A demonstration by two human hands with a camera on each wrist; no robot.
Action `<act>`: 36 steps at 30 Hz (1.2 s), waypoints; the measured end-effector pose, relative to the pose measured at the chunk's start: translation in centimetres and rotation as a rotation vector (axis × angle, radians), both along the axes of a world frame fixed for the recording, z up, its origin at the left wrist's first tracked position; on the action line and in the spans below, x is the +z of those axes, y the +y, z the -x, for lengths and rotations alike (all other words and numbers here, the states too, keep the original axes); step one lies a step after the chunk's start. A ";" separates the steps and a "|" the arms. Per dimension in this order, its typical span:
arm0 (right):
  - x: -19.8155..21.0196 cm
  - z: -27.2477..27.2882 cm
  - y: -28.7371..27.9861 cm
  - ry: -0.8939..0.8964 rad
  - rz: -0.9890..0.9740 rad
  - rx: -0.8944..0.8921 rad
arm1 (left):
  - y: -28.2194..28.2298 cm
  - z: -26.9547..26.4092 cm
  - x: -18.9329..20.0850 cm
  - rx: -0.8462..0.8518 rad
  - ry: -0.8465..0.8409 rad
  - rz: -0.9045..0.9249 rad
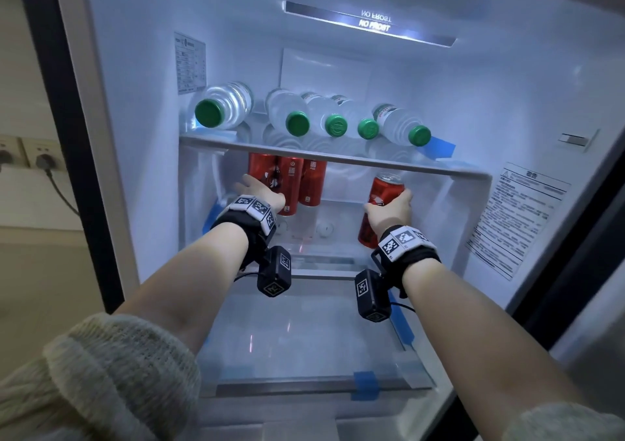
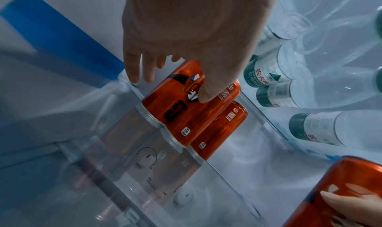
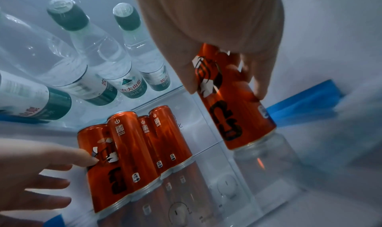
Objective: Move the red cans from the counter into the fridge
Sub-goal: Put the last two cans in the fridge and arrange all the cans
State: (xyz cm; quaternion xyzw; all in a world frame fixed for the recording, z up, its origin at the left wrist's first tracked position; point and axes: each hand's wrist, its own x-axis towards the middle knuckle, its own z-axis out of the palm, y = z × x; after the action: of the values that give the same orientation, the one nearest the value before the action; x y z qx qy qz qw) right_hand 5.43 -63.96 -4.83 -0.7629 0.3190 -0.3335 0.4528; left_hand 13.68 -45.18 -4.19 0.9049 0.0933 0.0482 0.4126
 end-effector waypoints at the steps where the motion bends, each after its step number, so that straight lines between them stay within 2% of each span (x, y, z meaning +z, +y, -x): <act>1: 0.0 -0.4 0.0 -0.011 -0.008 0.039 | 0.0 -0.4 -0.1 0.012 -0.003 0.034; 4: -0.1 -2.1 0.7 0.026 0.005 0.152 | 0.3 -1.3 -0.3 -0.022 -0.004 0.104; 8: -0.1 -5.4 2.3 0.194 0.052 0.315 | 1.0 -3.0 -0.6 -0.088 0.004 0.163; 15: 0.9 -8.5 4.4 0.362 0.213 0.373 | 0.9 -4.1 -0.6 -0.120 -0.100 0.205; 24: 0.6 -10.3 5.0 0.367 0.229 0.416 | 1.2 -4.9 -0.9 -0.129 -0.050 0.111; 36: 1.0 -7.9 5.1 0.380 0.058 0.455 | 2.2 -4.1 -0.4 -0.244 -0.057 0.182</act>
State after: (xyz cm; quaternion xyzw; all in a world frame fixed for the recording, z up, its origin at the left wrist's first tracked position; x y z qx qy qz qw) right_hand 13.35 -58.84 -3.81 -0.8762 0.2092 -0.0838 0.4259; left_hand 17.83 -42.96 -4.63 0.8666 -0.0252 0.0148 0.4982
